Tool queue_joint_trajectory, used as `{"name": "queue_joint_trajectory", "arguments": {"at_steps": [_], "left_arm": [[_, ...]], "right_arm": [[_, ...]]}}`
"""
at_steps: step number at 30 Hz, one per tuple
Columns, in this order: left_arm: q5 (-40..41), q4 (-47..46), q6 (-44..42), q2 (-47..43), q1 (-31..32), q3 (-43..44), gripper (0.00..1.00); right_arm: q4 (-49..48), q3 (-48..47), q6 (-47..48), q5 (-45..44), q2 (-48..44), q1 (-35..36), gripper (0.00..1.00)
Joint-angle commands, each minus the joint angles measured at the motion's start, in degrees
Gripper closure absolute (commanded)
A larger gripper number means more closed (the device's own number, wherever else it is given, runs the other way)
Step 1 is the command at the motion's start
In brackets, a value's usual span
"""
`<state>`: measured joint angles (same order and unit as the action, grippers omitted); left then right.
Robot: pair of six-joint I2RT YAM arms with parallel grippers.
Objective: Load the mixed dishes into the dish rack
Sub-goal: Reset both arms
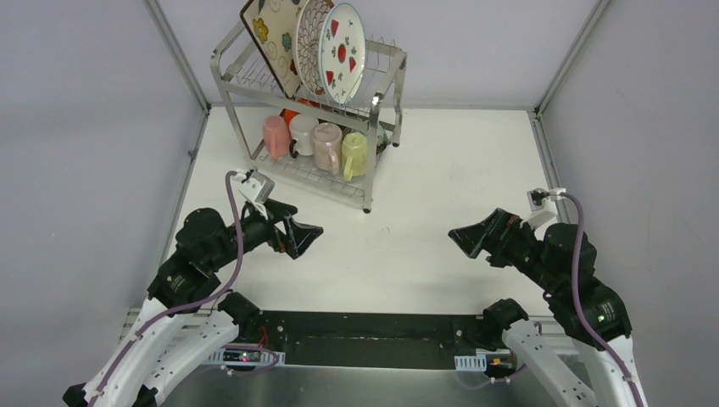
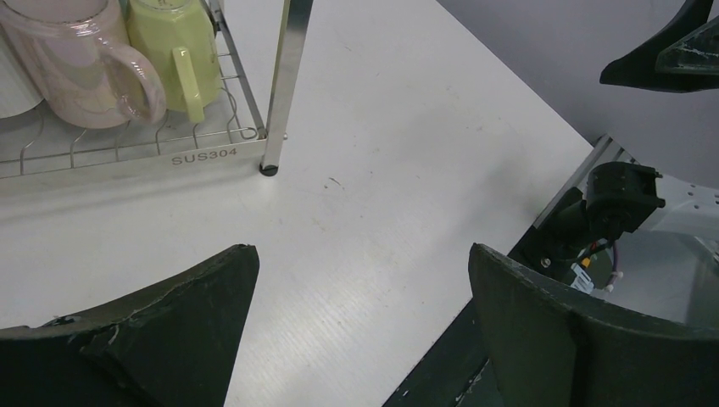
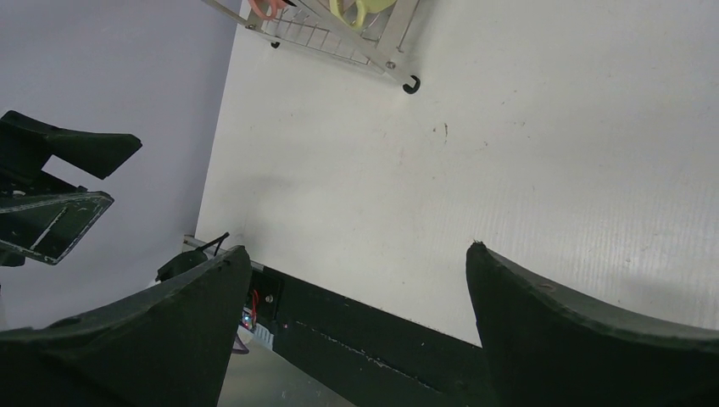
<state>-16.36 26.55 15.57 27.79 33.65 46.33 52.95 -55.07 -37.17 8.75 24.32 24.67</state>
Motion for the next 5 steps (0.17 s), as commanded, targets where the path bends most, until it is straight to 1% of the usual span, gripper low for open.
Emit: {"name": "queue_joint_trajectory", "arguments": {"at_steps": [1,5], "left_arm": [[1.84,-1.51,0.61,0.46,-0.34,0.43,0.01],[2.28,-1.61,0.73,0.50,-0.34,0.39,0.01]], "right_arm": [[0.34,-1.80,-0.70,-0.90,-0.20,-0.10,0.00],[0.68,-1.79,-0.73,-0.93,-0.21,-0.14,0.00]]}}
